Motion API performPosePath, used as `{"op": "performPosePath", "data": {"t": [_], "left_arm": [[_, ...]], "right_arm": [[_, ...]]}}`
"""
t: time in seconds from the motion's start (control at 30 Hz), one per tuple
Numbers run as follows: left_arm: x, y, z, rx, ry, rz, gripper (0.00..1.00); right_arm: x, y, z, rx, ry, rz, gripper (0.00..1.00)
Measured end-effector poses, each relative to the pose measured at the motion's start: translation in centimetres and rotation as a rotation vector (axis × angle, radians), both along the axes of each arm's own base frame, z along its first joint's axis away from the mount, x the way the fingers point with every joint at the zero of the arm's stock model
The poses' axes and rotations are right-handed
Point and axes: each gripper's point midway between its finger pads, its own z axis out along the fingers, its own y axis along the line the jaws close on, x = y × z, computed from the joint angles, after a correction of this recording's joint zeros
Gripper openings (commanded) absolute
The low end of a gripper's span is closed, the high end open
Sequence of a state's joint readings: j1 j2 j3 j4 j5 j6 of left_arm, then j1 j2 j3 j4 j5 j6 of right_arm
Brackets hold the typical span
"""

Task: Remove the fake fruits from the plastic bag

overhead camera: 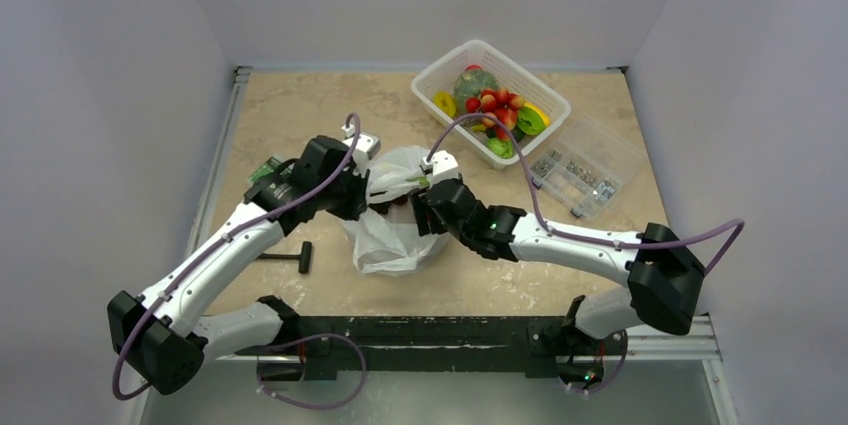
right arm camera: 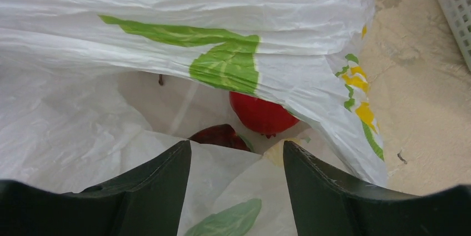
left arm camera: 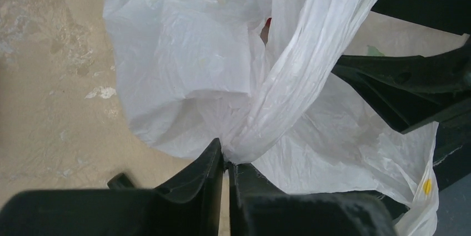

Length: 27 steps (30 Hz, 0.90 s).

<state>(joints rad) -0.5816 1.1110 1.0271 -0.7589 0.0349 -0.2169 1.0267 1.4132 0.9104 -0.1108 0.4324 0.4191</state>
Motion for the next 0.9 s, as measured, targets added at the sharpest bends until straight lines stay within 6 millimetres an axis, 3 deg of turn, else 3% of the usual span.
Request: {"op": "performPosePath", "data": {"t": [0.2,0.33,0.47,0.53,0.7,0.83,0.9], "left_arm": [[-2.2,0.6,1.7,-0.048,-0.010,-0.014,0.84],[-3.9,1.6,5.7,-0.114,-0.118,-0.039,0.99],[-3.4,0.8,10.2,-0.164,-0.255,-0.115,1.00],[-2.6,-0.2,11.2,-0.167,-0.313,-0.176,1.00],[-2.5,-4.4,10.1,-0.124,-0.349,-0.418,0.96],[-2.9,-6.9,8.0,-0.108,-0.303,-0.548,0.83],[-2.6,-7.4,6.9,-0.081,-0.251,-0.567,0.68]], "right_arm": [[-1.0,0.3,-0.3,0.024,0.017,0.057,0.61],[-1.7,1.2,1.2,0.085,0.017,0.111,0.61],[-2.3,1.8,3.3,0.180,0.002,0.141,0.61],[-2.8,1.8,4.3,0.222,-0.006,0.156,0.61],[-3.5,2.1,5.8,0.291,-0.005,0.177,0.61],[-3.9,2.2,5.6,0.311,0.014,0.186,0.61],[-4.0,2.1,5.5,0.311,0.018,0.185,0.61]]}}
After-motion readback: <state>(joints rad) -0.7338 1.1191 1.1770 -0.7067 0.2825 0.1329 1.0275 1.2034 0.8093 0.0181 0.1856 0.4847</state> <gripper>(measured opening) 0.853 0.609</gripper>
